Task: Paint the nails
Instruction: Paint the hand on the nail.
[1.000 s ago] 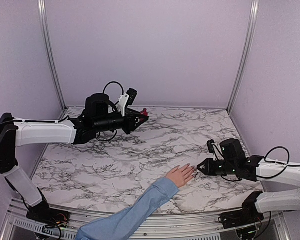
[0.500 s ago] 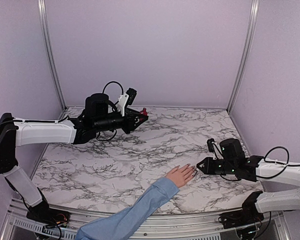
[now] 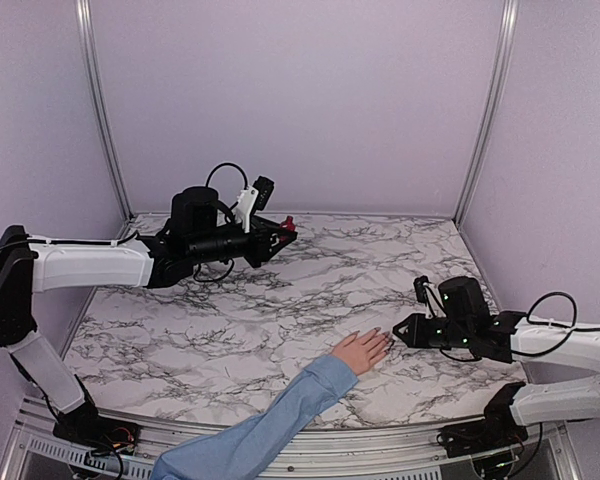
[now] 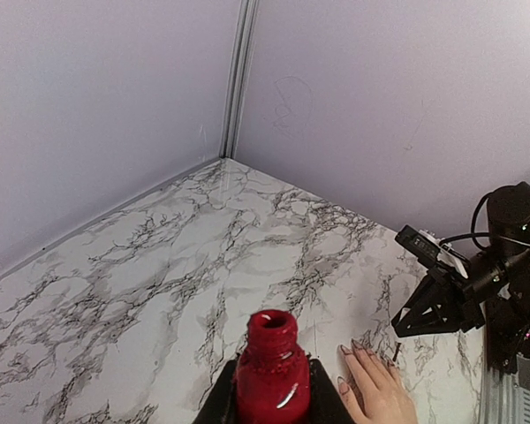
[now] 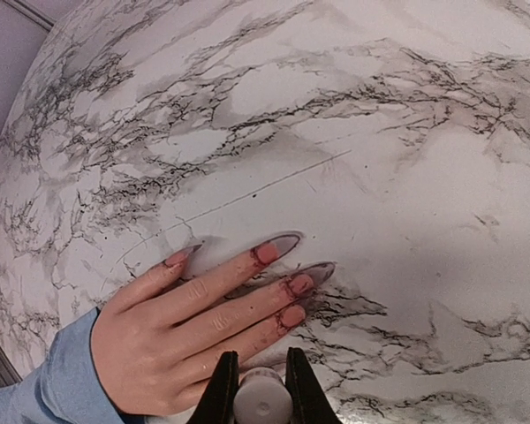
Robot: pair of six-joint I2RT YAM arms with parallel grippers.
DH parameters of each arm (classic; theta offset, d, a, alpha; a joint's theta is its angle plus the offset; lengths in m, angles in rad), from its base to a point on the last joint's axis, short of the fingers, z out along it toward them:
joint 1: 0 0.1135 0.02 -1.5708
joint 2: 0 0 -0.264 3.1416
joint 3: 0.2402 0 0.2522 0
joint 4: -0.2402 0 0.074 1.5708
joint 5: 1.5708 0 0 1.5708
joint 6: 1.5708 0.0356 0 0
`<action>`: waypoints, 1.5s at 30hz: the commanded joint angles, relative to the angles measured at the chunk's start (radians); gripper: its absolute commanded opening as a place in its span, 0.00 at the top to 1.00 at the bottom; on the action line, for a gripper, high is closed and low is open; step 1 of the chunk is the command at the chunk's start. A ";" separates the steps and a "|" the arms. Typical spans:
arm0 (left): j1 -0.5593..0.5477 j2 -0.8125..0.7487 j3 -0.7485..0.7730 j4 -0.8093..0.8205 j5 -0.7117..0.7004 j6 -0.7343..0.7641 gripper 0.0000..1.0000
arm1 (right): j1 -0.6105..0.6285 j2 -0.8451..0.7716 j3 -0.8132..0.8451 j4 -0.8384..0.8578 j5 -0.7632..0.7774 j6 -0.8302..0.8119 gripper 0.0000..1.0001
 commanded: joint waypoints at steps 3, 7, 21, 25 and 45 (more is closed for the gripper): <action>0.007 0.003 0.036 0.015 0.008 0.012 1.00 | 0.010 0.006 0.033 0.037 0.019 0.008 1.00; 0.007 0.001 0.034 0.015 0.006 0.013 1.00 | 0.010 0.017 0.036 0.042 0.014 0.008 1.00; 0.007 -0.004 0.030 0.016 0.003 0.009 1.00 | 0.017 0.036 0.038 0.047 0.011 0.009 1.00; 0.008 -0.005 0.031 0.014 0.005 0.006 1.00 | 0.017 0.033 0.035 0.041 0.017 0.011 1.00; 0.008 -0.002 0.037 0.014 0.005 0.000 1.00 | 0.017 0.045 0.045 0.014 0.057 0.020 1.00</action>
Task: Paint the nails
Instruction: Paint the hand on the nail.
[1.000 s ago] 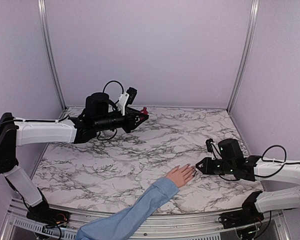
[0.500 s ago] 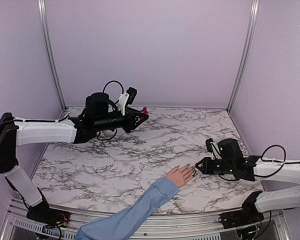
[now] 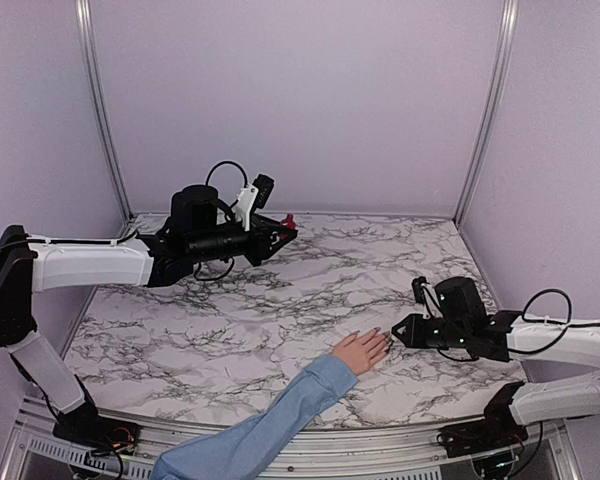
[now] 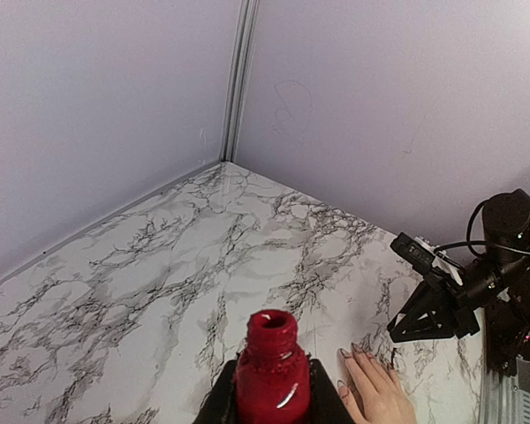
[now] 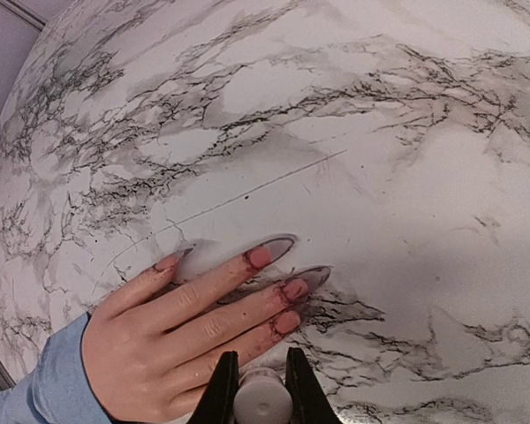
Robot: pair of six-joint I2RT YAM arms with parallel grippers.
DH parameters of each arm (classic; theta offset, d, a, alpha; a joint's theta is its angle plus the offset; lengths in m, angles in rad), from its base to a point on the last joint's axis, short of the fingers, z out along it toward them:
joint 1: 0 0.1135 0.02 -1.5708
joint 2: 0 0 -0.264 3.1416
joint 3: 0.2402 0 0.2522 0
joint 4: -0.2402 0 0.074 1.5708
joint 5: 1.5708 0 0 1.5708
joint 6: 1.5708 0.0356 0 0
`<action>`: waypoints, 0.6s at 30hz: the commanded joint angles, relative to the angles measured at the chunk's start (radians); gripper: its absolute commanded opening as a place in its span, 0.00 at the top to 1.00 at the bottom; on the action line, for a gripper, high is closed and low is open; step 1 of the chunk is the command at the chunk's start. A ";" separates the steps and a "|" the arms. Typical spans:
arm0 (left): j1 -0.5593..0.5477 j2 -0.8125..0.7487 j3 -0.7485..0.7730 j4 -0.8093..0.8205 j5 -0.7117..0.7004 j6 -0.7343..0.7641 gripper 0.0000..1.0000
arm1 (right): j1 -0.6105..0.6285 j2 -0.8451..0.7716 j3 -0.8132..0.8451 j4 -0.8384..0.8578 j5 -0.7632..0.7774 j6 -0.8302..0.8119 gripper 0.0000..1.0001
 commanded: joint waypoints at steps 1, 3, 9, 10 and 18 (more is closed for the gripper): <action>0.006 -0.003 0.029 0.014 0.005 0.001 1.00 | 0.008 0.008 0.043 -0.013 0.030 0.018 1.00; 0.006 -0.004 0.027 0.013 0.005 0.001 1.00 | 0.008 0.008 0.043 -0.013 0.033 0.021 1.00; 0.006 -0.005 0.025 0.014 0.006 -0.001 1.00 | 0.008 0.013 0.046 -0.018 0.042 0.027 1.00; 0.006 -0.005 0.024 0.013 0.006 0.000 1.00 | 0.008 0.015 0.047 -0.020 0.044 0.028 1.00; 0.007 -0.007 0.022 0.014 0.004 0.005 1.00 | 0.007 0.022 0.052 -0.031 0.049 0.037 1.00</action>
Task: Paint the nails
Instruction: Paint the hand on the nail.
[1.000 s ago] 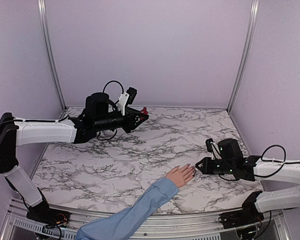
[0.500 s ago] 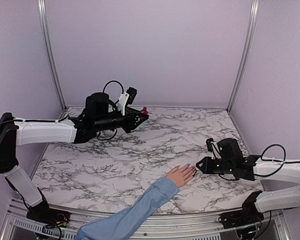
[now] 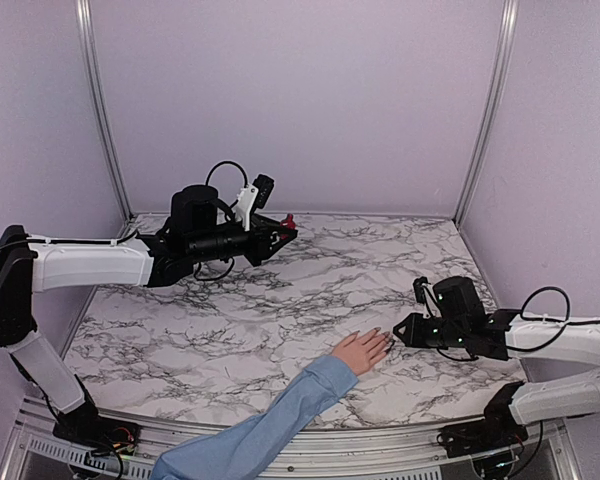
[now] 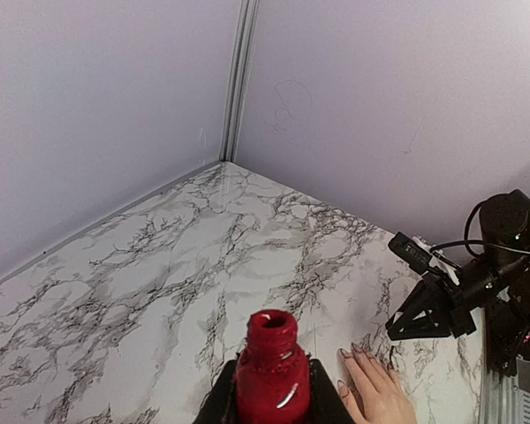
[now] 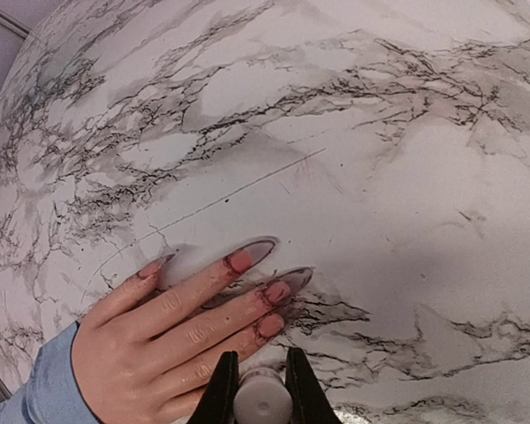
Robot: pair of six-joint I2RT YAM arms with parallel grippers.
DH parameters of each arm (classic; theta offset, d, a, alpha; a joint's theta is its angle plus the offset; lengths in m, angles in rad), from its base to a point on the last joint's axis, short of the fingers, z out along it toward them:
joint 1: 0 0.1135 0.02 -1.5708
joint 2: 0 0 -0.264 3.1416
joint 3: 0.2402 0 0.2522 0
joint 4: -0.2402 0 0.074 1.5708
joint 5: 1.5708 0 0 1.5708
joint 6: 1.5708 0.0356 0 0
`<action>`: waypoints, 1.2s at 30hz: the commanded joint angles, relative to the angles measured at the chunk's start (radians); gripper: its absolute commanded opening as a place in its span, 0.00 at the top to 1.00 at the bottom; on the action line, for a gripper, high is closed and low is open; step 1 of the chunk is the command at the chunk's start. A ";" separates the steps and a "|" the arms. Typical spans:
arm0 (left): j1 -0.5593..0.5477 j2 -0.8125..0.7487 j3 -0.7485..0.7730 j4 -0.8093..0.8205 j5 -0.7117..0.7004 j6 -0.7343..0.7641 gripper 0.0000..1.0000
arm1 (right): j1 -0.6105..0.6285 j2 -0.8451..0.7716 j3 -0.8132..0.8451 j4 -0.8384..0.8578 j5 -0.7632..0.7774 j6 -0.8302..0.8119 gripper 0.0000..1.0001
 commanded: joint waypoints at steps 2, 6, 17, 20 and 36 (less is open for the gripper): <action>0.007 -0.007 0.022 0.014 0.005 0.005 1.00 | 0.008 0.003 0.043 -0.017 0.017 0.016 1.00; 0.006 -0.006 0.022 0.013 0.003 0.006 1.00 | 0.008 0.003 0.041 -0.019 0.050 0.021 1.00; 0.006 -0.007 0.022 0.012 0.003 0.004 1.00 | 0.008 -0.007 0.046 -0.034 0.079 0.025 1.00; 0.006 -0.005 0.024 0.012 0.003 0.002 1.00 | 0.008 -0.022 0.045 -0.043 0.090 0.029 1.00; 0.007 -0.011 0.018 0.011 0.009 -0.001 1.00 | 0.017 -0.127 0.041 -0.005 0.000 0.013 1.00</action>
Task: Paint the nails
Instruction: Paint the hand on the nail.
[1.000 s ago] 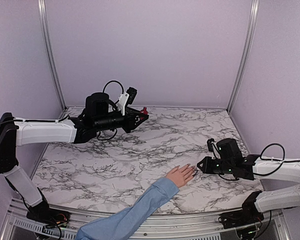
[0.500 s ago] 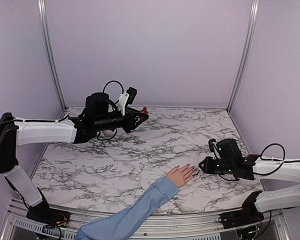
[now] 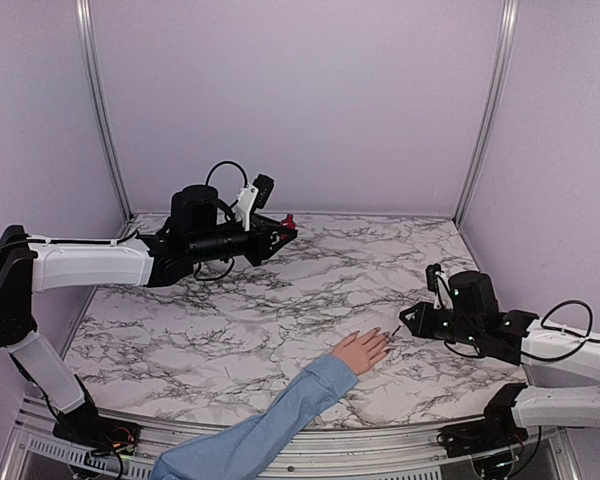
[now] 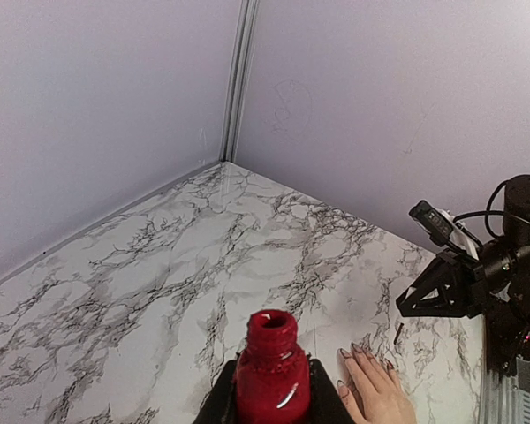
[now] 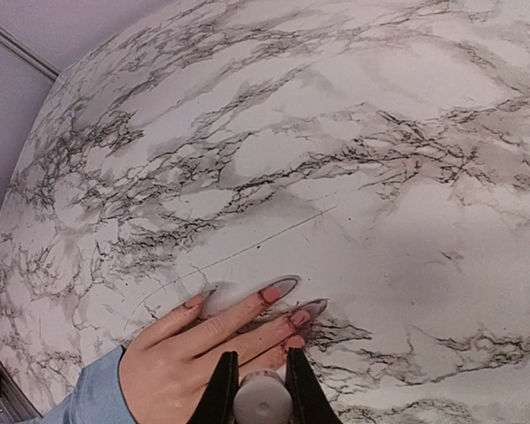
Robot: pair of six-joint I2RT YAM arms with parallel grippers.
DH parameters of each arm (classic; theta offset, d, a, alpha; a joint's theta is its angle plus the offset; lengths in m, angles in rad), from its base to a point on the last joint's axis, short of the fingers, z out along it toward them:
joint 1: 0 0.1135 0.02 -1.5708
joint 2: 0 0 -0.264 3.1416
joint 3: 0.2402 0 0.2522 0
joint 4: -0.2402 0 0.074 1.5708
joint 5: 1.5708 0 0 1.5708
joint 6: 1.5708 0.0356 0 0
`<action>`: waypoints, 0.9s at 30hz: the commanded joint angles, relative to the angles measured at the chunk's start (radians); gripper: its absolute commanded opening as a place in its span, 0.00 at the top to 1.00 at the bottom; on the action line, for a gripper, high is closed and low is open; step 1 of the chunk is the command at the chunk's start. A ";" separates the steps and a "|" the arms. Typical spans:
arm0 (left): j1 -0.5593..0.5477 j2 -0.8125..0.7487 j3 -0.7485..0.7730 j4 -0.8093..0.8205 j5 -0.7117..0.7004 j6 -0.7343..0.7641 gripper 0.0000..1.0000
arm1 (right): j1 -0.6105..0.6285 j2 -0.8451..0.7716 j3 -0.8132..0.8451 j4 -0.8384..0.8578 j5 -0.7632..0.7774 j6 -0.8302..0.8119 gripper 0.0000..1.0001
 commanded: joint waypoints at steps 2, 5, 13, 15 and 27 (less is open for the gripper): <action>0.007 -0.010 0.016 0.011 0.010 -0.002 1.00 | 0.018 0.066 0.042 0.029 -0.064 -0.006 1.00; 0.006 -0.013 0.015 0.011 0.009 -0.003 1.00 | 0.022 0.100 0.046 0.037 -0.078 -0.008 1.00; 0.006 -0.026 0.000 0.011 0.002 -0.003 1.00 | 0.026 0.152 0.046 0.053 -0.093 -0.007 1.00; 0.006 -0.027 -0.002 0.011 0.001 -0.003 1.00 | 0.028 0.152 0.046 0.051 -0.087 -0.004 1.00; 0.006 -0.020 0.001 0.010 0.000 0.000 1.00 | 0.027 0.165 0.059 0.018 -0.059 0.000 1.00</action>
